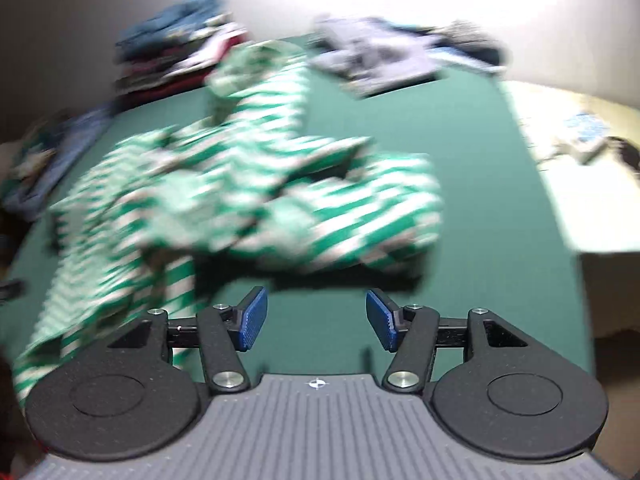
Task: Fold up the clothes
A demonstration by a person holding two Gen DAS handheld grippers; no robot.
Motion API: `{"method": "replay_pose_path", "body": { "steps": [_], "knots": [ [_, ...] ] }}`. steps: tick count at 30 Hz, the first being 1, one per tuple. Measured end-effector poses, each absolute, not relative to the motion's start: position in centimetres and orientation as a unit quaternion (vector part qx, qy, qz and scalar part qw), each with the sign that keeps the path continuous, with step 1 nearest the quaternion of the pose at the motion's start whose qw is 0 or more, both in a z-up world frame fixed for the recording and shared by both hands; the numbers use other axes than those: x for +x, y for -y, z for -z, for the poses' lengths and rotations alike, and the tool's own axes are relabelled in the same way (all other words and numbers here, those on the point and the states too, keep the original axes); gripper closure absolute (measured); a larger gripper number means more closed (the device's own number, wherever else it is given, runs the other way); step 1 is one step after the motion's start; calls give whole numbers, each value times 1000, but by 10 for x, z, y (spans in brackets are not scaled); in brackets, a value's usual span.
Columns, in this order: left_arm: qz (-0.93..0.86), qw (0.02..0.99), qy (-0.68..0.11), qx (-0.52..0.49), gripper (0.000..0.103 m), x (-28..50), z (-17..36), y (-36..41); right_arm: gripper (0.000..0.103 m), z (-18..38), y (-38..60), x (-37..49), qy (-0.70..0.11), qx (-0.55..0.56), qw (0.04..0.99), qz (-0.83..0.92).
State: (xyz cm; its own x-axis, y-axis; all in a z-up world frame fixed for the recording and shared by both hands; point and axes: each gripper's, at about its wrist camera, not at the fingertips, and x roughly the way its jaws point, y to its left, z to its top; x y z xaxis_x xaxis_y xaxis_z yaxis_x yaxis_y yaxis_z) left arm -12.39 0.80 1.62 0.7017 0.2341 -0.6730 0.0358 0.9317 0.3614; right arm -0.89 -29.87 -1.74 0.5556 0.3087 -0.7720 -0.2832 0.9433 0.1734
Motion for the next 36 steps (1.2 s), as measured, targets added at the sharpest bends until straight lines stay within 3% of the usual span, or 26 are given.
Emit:
{"method": "replay_pose_path", "body": {
  "steps": [4, 10, 11, 14, 17, 19, 20, 21, 22, 36],
  "knots": [
    [-84, 900, -376, 204, 6, -99, 1, -39, 36, 27, 318, 20, -437, 14, 893, -105],
    [-59, 893, -390, 216, 9, -61, 28, -64, 37, 37, 309, 42, -443, 45, 890, -99],
    [-53, 894, -396, 204, 13, -55, 31, -69, 38, 37, 304, 43, -440, 46, 892, -93],
    [-38, 895, -409, 177, 40, -41, 37, -80, 43, 39, 294, 46, -428, 52, 899, -78],
    [-27, 897, -411, 159, 49, -32, 43, -86, 51, 43, 287, 48, -428, 58, 900, -58],
    [-22, 901, -405, 157, 60, -29, 45, -85, 59, 43, 285, 47, -423, 53, 904, -43],
    [-29, 901, -400, 167, 63, -27, 47, -84, 68, 43, 284, 47, -422, 49, 905, -36],
    [-37, 901, -395, 177, 73, -25, 49, -82, 80, 41, 284, 46, -419, 51, 906, -32],
    [-52, 899, -390, 192, 77, -23, 51, -80, 83, 39, 284, 45, -416, 53, 908, -29],
    [-195, 921, -314, 121, 79, -61, -25, -144, 89, -37, 322, -9, -313, 91, 945, 13]
  ]
}}
